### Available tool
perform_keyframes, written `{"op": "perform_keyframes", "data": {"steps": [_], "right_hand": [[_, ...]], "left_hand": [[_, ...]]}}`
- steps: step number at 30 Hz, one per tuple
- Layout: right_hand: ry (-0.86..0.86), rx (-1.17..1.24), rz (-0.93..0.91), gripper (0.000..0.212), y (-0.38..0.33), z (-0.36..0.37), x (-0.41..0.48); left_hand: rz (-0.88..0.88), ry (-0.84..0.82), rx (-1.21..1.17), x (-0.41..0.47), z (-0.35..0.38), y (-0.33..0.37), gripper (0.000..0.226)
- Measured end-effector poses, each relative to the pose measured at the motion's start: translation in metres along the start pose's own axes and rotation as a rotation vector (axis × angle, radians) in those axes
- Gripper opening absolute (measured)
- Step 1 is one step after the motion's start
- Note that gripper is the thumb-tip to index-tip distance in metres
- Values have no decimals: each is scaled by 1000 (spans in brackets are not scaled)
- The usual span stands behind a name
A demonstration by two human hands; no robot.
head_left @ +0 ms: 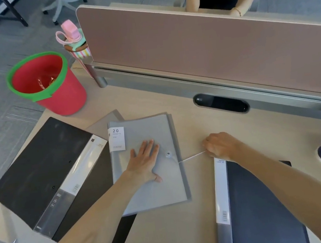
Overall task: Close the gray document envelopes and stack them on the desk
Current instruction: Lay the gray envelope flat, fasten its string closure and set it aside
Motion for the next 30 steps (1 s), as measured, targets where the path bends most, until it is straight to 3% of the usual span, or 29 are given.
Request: {"op": "perform_keyframes", "data": {"steps": [6,11,15,22,24,30], "right_hand": [[-13,-187,7,25,-13,-9,17],[164,61,-119,23,-22,-7,17],[260,208,-174,6,-33,1,14],[192,-193,-167,14,-43,-2,13],[132,-53,-127,22,-46,-6,10],[92,990,236,16,-43,-22,-15]], "left_hand": [[46,10,17,-5,3,0,120],[75,8,10,-7,4,-5,121],[74,15,8,-6,8,-4,121],[74,35,-1,-7,9,-5,120],[69,35,-4,-7,8,-5,121],[64,30,-48,-13,10,-5,120]]}}
Point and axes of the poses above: each hand's wrist, its own x-axis towards the middle knuckle, its own z-axis out of the palm, y = z × x, the point moved 1 cm from there along x, towards the middle knuckle, and after that the axes turned 3 degrees about x, right-handed, at the moved point
